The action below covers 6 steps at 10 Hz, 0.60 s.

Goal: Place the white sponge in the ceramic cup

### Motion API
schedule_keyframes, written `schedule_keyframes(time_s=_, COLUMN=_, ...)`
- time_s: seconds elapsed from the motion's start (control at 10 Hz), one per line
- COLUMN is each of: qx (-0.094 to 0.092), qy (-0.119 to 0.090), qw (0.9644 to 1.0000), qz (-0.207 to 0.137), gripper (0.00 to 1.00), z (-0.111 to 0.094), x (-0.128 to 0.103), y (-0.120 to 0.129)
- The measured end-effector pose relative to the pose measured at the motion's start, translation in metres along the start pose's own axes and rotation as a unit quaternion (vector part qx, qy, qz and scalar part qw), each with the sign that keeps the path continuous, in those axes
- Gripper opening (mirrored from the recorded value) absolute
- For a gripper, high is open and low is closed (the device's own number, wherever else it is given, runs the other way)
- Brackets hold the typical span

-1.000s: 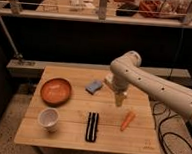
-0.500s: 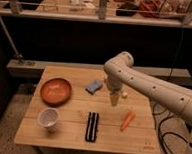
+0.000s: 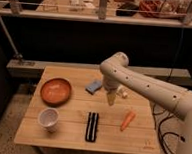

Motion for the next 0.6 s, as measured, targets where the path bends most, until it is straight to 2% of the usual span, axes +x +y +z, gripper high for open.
schedule_keyframes(time_s=0.6, qx=-0.001, qy=-0.001, qw=0.9996, qz=-0.027, gripper=0.80, z=0.015, x=-0.014, y=-0.016)
